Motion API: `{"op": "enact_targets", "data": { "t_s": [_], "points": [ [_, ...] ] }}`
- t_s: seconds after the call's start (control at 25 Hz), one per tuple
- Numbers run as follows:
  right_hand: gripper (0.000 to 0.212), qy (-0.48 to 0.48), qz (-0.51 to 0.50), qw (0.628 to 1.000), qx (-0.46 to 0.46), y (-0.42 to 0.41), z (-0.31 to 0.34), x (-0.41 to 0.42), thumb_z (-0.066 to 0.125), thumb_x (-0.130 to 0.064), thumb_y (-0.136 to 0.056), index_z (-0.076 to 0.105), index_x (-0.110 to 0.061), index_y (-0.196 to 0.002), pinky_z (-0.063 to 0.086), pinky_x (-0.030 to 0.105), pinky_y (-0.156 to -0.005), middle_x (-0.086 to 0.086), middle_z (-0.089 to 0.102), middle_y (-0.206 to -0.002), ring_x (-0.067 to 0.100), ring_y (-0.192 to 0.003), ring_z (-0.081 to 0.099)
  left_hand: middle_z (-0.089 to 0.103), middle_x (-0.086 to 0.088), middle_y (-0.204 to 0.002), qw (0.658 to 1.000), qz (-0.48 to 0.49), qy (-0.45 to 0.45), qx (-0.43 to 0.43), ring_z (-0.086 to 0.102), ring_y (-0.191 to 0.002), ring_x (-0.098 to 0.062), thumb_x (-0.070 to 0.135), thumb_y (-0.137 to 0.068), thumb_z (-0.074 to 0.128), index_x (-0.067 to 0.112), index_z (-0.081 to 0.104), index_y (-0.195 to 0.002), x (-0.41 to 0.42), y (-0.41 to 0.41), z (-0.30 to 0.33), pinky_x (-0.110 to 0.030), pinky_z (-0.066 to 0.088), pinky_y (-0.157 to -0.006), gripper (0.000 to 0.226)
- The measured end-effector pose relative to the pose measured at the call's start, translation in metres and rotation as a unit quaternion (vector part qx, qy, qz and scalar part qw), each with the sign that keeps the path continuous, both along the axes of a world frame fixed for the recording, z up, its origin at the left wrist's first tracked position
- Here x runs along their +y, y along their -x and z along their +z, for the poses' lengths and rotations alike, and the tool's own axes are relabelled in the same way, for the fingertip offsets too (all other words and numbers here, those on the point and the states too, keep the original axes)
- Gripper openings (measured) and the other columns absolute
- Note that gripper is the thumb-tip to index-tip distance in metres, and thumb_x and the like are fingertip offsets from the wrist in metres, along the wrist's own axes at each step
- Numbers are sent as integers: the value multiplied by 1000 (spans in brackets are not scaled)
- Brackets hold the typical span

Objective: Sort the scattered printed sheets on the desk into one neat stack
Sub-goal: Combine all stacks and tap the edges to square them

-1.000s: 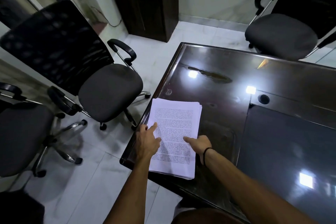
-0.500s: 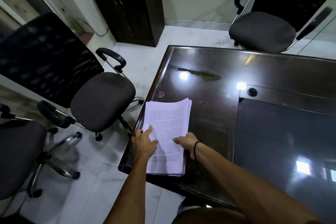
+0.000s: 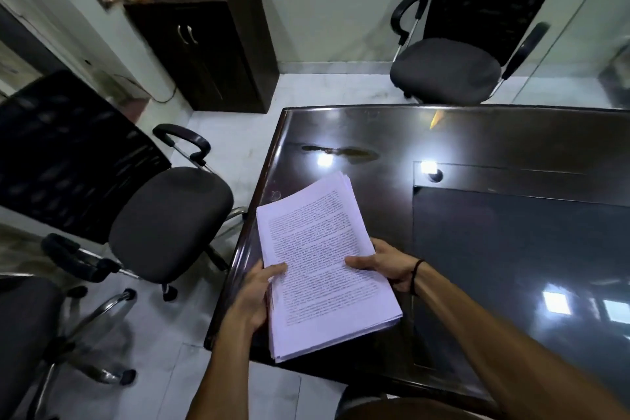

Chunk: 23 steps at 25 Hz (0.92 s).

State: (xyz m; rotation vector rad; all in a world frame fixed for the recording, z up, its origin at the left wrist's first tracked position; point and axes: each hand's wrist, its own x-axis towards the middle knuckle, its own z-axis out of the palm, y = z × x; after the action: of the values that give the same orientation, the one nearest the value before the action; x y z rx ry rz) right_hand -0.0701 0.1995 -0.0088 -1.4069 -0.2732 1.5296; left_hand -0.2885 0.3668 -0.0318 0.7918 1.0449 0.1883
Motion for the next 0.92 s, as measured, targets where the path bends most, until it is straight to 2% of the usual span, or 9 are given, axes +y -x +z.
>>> {"op": "enact_targets", "data": {
  "t_s": [0.08, 0.2, 0.36, 0.44, 0.52, 0.64, 0.72, 0.8, 0.92],
  "points": [
    [36, -29, -63, 997, -16, -12, 16, -22, 65, -3, -91, 58, -3, -126, 58, 41, -88, 15, 68, -123, 32, -106, 69, 69, -21, -126, 999, 7, 5, -40, 68, -108, -43, 1, -86, 63, 6, 59, -131, -19, -33, 11, -53, 58, -87, 45],
    [37, -47, -135, 988, -60, -37, 28, -67, 66, -12, -92, 57, -11, -128, 58, 43, -89, 11, 69, -123, 29, -106, 69, 71, -20, -123, 998, -15, -42, -42, 70, -101, -38, -7, -84, 60, 6, 58, -127, -51, -87, 21, -50, 59, -83, 45],
    [39, -22, -174, 969, -176, -87, 35, -145, 64, -7, -93, 56, -18, -129, 58, 38, -88, 1, 70, -121, 22, -106, 70, 78, -7, -110, 971, -138, -192, -20, 75, -96, -24, -10, -87, 65, 14, 68, -115, -108, -159, 46, -36, 60, -80, 37],
    [39, -1, -197, 942, -273, -112, 41, -181, 68, -10, -90, 57, -21, -126, 56, 36, -90, -6, 70, -118, 19, -108, 69, 78, -5, -107, 949, -164, -270, -3, 75, -90, -17, -5, -85, 71, 14, 71, -108, -141, -195, 59, -29, 60, -76, 30],
    [38, 37, -236, 900, -364, -138, 51, -217, 72, -15, -87, 59, -25, -121, 55, 36, -92, -10, 70, -115, 15, -106, 68, 77, 0, -104, 919, -175, -352, 28, 74, -88, -14, 4, -84, 76, 13, 71, -108, -180, -233, 74, -28, 59, -77, 26],
    [38, 33, -307, 858, -410, -173, 71, -266, 72, -11, -85, 61, -28, -117, 55, 38, -91, -11, 71, -108, 12, -99, 67, 73, 2, -98, 896, -147, -418, 22, 71, -87, -18, 7, -82, 79, 13, 70, -107, -242, -282, 97, -30, 57, -78, 27],
    [33, 17, -330, 839, -431, -196, 79, -294, 71, -10, -84, 62, -31, -107, 57, 42, -87, -11, 71, -100, 14, -94, 68, 71, 1, -93, 883, -114, -454, 17, 69, -82, -20, 5, -81, 81, 10, 72, -108, -273, -311, 106, -24, 53, -68, 29],
    [28, -3, -343, 830, -440, -215, 85, -314, 69, -13, -81, 60, -32, -100, 57, 47, -83, -9, 71, -95, 21, -93, 68, 72, -3, -90, 880, -89, -466, -2, 67, -78, -19, 1, -81, 79, 4, 72, -104, -292, -330, 110, -20, 48, -60, 25],
    [26, -34, -346, 829, -439, -243, 90, -337, 68, -17, -79, 60, -33, -98, 56, 49, -80, -7, 71, -93, 26, -92, 66, 72, -3, -87, 882, -51, -469, -15, 66, -74, -14, 2, -81, 80, 5, 71, -101, -317, -351, 116, -20, 52, -62, 22]
  ]
}}
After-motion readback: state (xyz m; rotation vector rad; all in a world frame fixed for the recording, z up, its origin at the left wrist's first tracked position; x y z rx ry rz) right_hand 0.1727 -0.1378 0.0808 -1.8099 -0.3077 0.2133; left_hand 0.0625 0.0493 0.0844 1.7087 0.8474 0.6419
